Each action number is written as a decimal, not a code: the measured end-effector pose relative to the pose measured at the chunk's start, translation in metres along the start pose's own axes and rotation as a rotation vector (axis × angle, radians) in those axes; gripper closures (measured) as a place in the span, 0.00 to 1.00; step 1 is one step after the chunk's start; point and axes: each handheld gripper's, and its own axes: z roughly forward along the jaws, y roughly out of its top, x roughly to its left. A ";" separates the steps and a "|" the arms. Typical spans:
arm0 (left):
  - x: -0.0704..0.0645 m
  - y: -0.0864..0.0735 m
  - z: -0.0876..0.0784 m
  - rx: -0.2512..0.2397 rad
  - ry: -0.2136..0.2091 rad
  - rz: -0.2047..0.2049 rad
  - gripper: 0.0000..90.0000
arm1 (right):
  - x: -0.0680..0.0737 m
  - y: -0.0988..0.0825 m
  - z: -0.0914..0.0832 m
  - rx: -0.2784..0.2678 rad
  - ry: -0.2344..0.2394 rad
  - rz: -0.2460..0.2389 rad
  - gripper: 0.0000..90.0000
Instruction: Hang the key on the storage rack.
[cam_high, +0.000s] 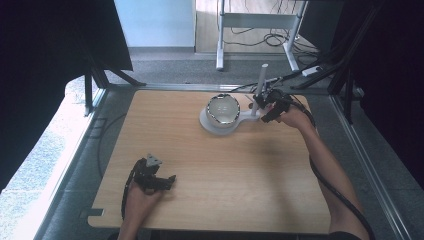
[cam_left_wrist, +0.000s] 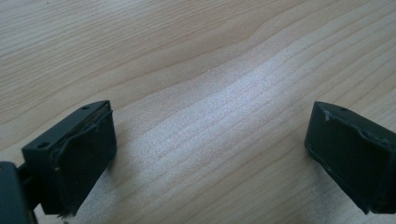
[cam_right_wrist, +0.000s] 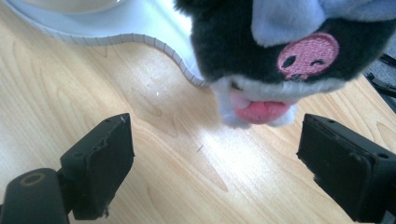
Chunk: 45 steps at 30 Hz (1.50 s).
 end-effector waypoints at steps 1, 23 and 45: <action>0.000 0.000 0.000 0.000 0.000 0.000 0.02 | 0.001 -0.001 -0.001 0.001 0.001 -0.003 0.12; 0.000 0.000 0.000 0.000 0.001 0.000 0.02 | 0.032 -0.020 -0.030 -0.057 0.038 -0.061 0.09; 0.000 0.000 0.000 0.000 0.000 0.001 0.02 | 0.068 -0.047 -0.049 -0.088 0.077 -0.150 0.06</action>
